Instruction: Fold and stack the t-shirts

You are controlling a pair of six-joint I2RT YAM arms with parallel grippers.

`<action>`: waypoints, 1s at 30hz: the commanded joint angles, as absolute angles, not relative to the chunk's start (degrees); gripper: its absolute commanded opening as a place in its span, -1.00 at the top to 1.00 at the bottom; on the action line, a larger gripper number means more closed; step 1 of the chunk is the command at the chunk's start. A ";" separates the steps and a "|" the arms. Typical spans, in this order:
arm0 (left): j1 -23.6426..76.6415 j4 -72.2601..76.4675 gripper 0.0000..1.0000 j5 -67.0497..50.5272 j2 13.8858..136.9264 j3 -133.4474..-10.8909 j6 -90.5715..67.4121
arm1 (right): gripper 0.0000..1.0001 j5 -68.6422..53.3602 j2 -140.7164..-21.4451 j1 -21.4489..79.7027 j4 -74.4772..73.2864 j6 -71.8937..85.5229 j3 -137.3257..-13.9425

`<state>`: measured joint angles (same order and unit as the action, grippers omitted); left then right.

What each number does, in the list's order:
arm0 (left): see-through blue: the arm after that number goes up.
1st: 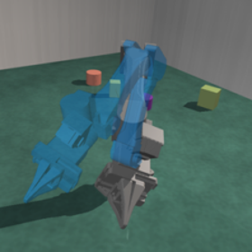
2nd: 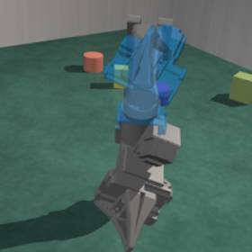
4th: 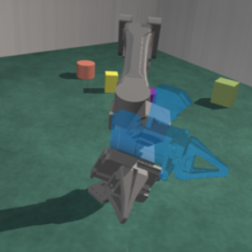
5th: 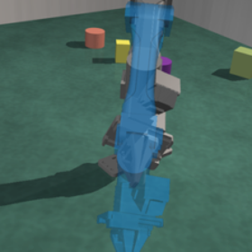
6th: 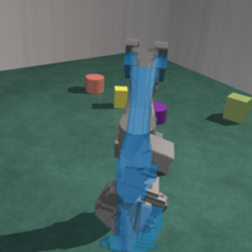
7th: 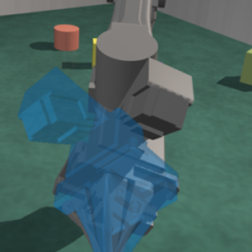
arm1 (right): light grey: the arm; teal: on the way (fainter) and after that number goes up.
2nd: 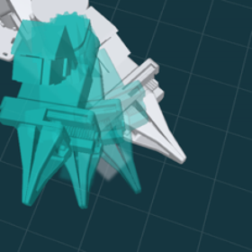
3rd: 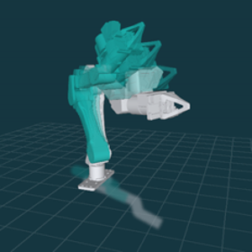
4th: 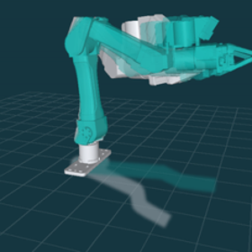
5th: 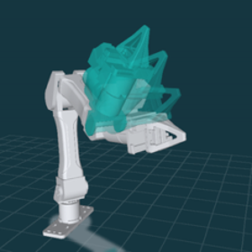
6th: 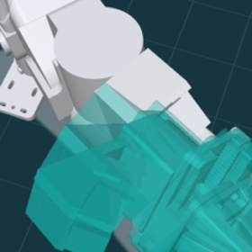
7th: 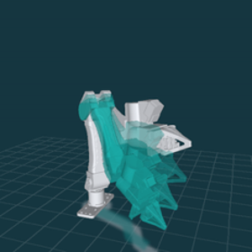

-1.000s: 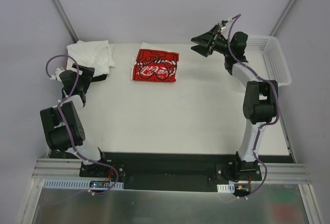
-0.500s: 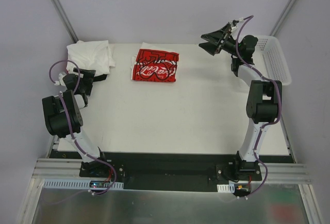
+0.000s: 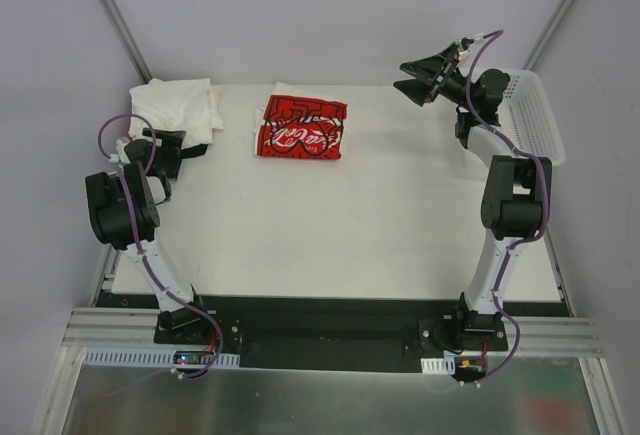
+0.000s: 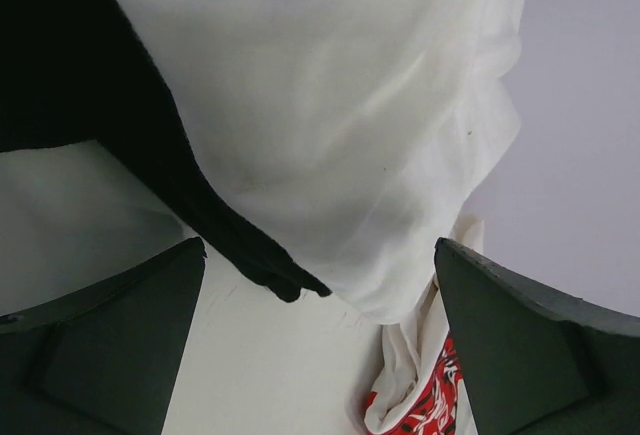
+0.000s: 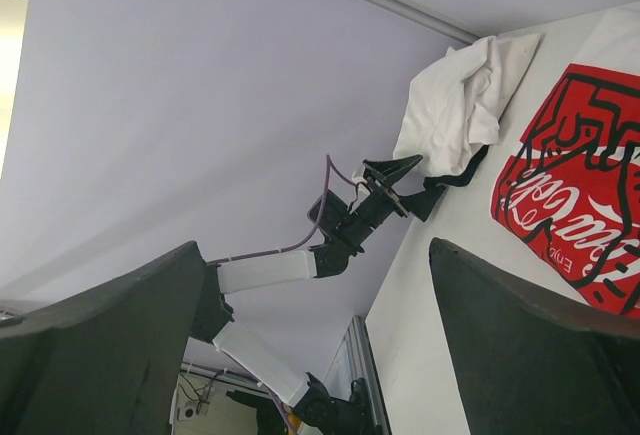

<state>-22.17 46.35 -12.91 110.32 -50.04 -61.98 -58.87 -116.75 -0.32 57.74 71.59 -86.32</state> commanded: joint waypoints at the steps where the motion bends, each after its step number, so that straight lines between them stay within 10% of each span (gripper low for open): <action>1: -22.06 50.45 -0.93 -13.45 112.41 -53.00 -63.46 | -0.95 -59.85 -112.59 -2.02 62.31 73.21 -86.83; 21: -21.36 49.31 -0.75 -14.50 123.04 -65.65 -64.69 | -0.98 -57.22 -107.94 -4.39 59.07 71.47 -85.78; 30: -21.27 49.57 -0.04 -14.94 126.12 -68.38 -65.22 | -0.94 -55.28 -106.61 -5.01 56.51 69.87 -84.82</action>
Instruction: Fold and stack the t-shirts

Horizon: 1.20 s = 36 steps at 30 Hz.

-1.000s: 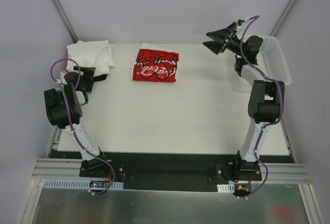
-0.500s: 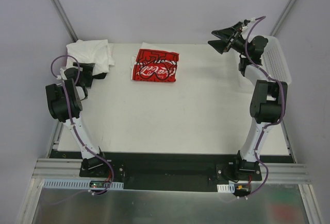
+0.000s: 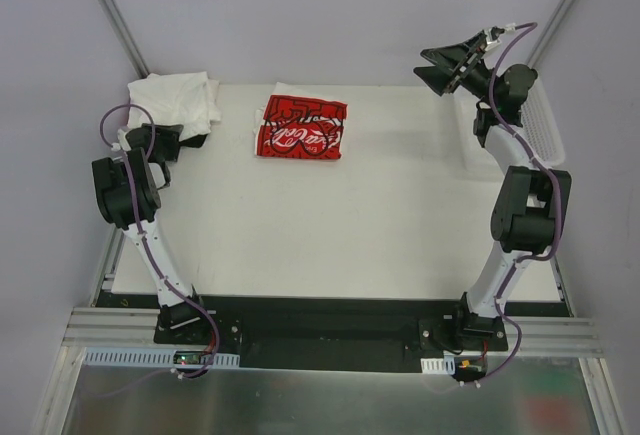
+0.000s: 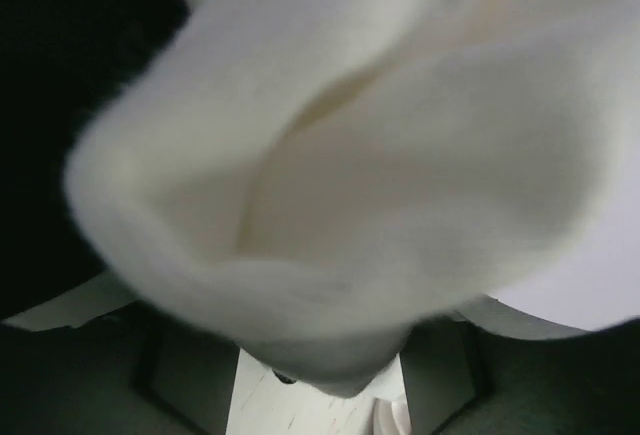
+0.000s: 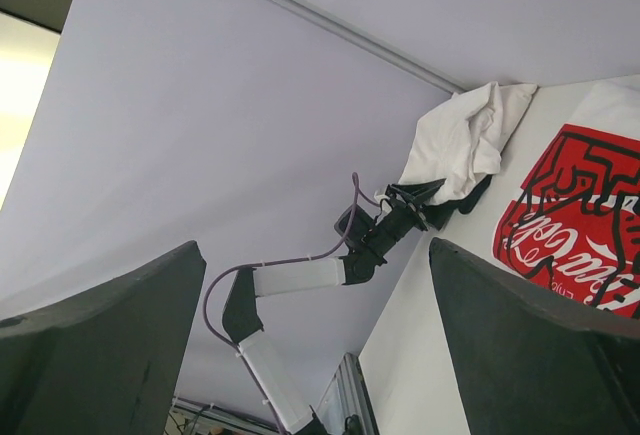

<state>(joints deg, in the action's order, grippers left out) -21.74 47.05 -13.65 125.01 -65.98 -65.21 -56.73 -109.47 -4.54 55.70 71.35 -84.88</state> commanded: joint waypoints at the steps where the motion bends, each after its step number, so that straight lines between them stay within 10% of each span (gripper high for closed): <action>1: -21.27 49.83 0.08 -15.03 126.21 -68.55 -65.21 | -0.94 -55.02 -106.61 -5.01 56.51 69.96 -84.90; 9: -21.18 50.62 0.97 -16.52 127.53 -68.82 -65.92 | -0.93 -54.32 -106.87 -5.19 55.90 70.05 -85.96; 36: -13.72 45.10 0.99 -23.46 115.50 -52.12 -60.30 | -0.94 -51.68 -114.70 -5.45 61.61 77.95 -94.39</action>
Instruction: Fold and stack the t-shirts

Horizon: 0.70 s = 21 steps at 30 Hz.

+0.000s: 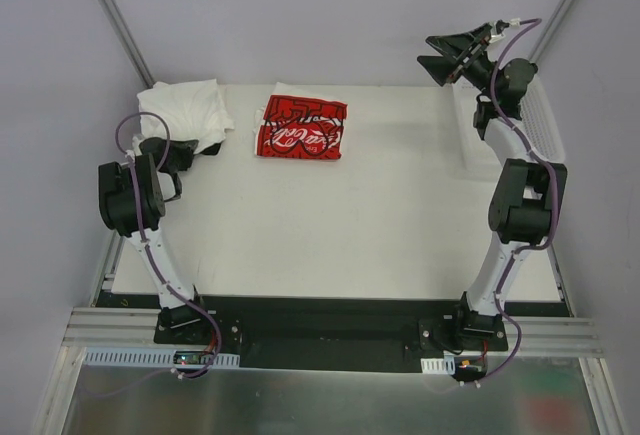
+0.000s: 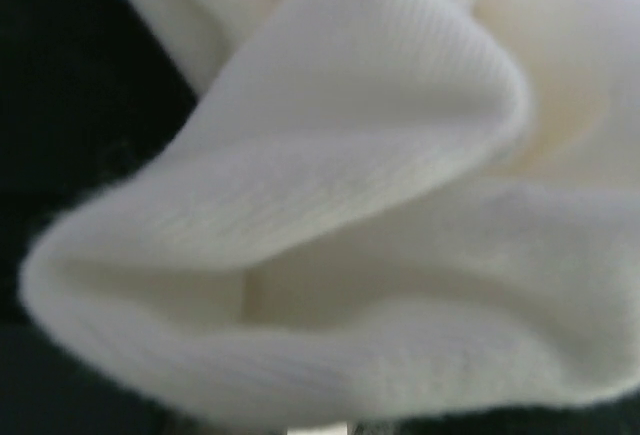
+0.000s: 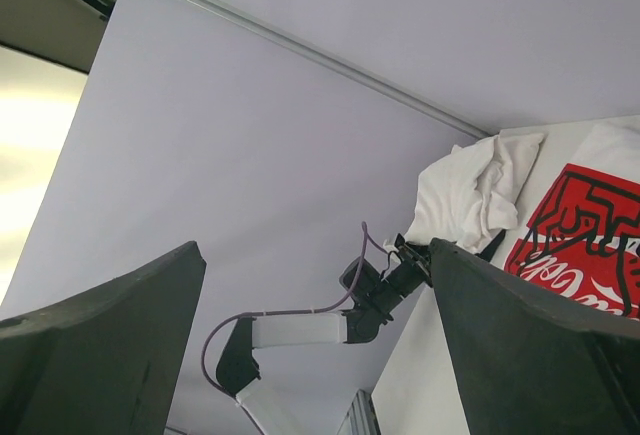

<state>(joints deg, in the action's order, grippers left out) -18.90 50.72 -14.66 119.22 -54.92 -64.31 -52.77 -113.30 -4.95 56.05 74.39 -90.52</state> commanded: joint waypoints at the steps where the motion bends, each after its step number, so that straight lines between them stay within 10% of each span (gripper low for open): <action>1: -12.58 44.57 1.00 -23.81 115.23 -51.77 -60.12 | -0.93 -51.51 -114.96 -5.54 62.74 78.48 -94.74; 21: -1.94 40.69 1.00 -28.21 111.36 -49.39 -59.15 | -0.93 -49.66 -111.10 -7.91 65.57 80.68 -91.85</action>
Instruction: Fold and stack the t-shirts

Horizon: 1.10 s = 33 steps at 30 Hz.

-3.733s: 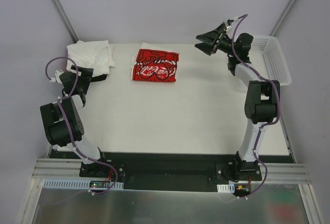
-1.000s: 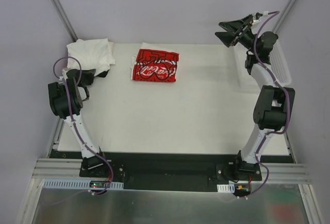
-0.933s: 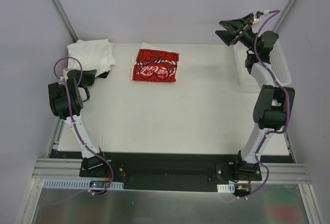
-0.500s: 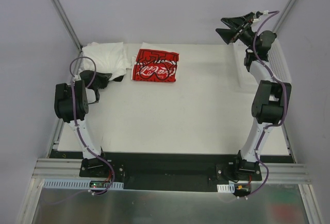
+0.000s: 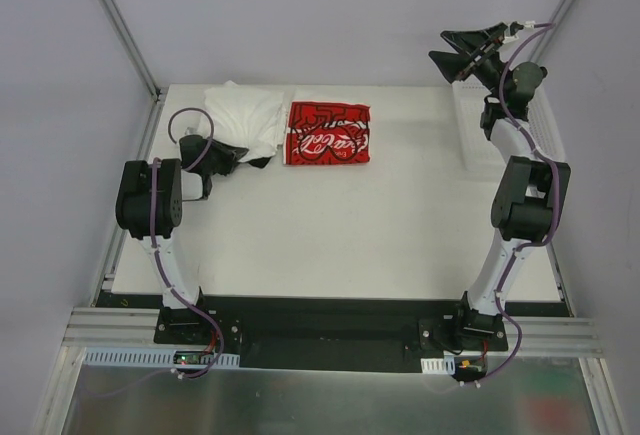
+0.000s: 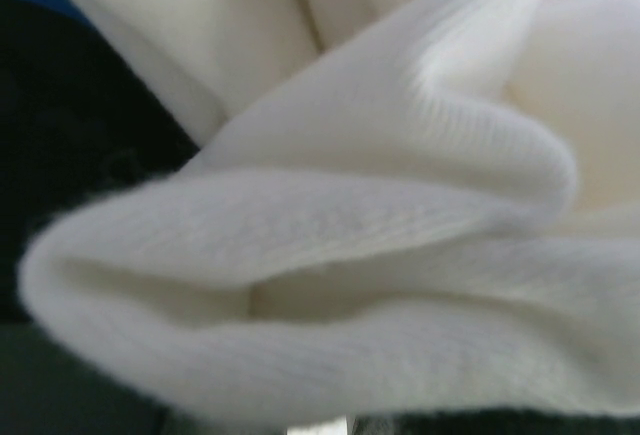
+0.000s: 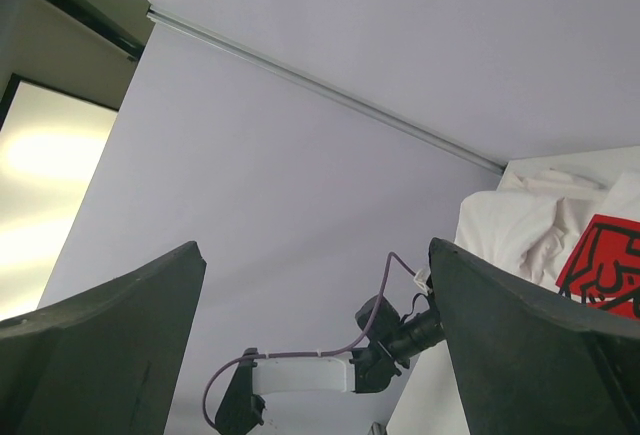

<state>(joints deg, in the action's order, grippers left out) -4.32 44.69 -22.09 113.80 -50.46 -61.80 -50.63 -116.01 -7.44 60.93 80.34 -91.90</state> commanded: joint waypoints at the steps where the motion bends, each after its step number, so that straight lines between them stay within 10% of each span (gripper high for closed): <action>1: -1.41 40.61 1.00 -28.04 111.36 -49.39 -59.15 | -0.94 -49.57 -111.01 -7.91 65.57 80.68 -91.93; 30: 15.91 41.22 1.00 -28.21 122.35 -61.97 -60.91 | -0.94 -50.27 -104.77 -8.61 69.43 80.25 -79.90; 33: 15.65 41.49 0.72 -28.21 121.12 -61.61 -59.95 | -0.94 -50.97 -104.33 -8.79 69.35 79.81 -79.37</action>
